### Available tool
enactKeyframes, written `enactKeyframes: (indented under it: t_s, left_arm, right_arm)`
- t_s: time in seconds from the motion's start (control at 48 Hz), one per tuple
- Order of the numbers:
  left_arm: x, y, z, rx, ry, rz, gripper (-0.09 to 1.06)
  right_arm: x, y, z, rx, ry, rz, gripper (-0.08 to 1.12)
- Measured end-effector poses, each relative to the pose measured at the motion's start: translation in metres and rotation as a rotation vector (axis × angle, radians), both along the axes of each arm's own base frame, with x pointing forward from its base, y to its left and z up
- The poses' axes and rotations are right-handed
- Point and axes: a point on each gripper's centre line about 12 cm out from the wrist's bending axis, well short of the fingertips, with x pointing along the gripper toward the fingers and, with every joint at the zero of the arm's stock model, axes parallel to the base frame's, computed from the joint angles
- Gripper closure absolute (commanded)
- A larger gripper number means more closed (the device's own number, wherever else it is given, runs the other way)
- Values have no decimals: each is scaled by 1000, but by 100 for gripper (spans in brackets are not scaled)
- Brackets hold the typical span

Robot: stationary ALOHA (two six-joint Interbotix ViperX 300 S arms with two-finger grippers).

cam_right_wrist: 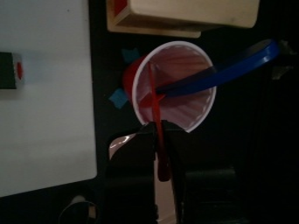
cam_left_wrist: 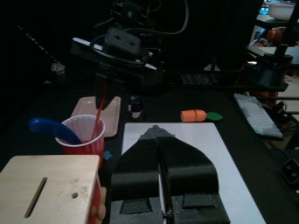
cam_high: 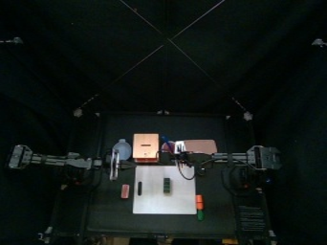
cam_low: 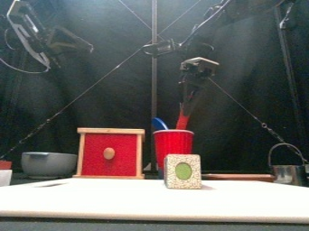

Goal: Cut the sushi into 4 pieces with the knife
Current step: Grasp knife edge with left hand

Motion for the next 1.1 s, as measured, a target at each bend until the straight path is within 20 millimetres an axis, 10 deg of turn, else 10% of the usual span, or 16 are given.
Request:
enactKeyframes:
  t_s: [0.25,0.458,0.708,1.104]
  left_arm:
    - [0,0,-2,3,2,1,79]
    - [0,1,9,5,-90,3,46]
    - [5,7,8,-81,-127,58,-3]
    - [68,14,-14,43,-51,37,-5]
  right_arm:
    - [-32,3,72,3,-201,-29,91]
    - [-86,25,116,111,-560,-7,91]
    - [-112,46,84,230,-845,97,91]
    - [-103,53,62,275,-912,135,91]
